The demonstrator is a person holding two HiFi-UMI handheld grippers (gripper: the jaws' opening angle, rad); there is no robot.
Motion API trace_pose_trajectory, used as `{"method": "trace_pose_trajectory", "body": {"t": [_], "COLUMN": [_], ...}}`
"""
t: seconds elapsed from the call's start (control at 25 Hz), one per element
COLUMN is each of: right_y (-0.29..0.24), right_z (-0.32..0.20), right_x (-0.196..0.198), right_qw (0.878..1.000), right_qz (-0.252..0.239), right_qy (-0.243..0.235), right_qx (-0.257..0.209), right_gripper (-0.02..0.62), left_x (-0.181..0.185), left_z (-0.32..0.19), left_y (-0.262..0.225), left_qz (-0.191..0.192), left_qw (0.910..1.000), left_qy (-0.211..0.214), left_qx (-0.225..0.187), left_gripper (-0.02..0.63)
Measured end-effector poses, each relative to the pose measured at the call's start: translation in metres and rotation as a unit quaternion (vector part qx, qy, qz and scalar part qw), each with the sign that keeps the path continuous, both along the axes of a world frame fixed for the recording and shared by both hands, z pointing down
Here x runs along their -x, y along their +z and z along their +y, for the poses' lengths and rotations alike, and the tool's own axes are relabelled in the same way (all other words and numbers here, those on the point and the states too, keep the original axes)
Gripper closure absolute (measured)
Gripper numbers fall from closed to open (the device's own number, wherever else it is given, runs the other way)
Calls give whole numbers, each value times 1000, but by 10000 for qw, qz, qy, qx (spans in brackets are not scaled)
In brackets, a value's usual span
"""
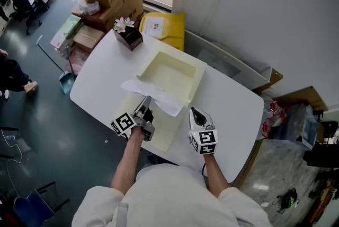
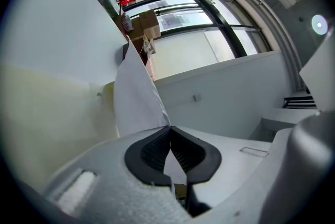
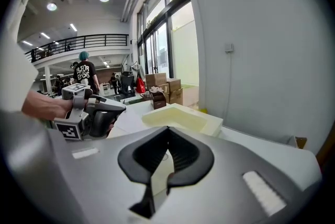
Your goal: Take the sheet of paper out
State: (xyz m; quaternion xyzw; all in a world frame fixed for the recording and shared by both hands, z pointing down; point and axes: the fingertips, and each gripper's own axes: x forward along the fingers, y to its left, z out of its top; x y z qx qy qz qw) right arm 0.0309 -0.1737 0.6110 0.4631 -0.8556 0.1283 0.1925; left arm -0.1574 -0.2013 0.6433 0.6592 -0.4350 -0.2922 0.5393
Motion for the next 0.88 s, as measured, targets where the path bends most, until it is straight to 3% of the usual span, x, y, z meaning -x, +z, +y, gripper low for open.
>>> {"method": "trace_pose_trajectory", "body": {"t": [0.32, 0.52, 0.76, 0.88], "right_y": [-8, -14, -20, -25], "right_z": [1, 3, 2, -1], "right_x": [9, 14, 17, 19], "right_qw": [9999, 9999, 9997, 9995], "right_qz": [21, 36, 50, 66], "right_qy": [-11, -32, -52, -66], "right_qx": [-116, -166, -249, -310], "right_gripper": [594, 594, 594, 594], "left_x": [11, 21, 19, 15], "left_z": [-7, -11, -14, -15], "left_y": [-46, -70, -99, -110], "left_qz": [-269, -1035, -2422, -3153], "left_qw": [9979, 9900, 9584, 9326], "left_qy": [38, 48, 307, 421], "left_qx": [-594, -960, -1477, -1705], "left_gripper": [601, 601, 601, 601]}}
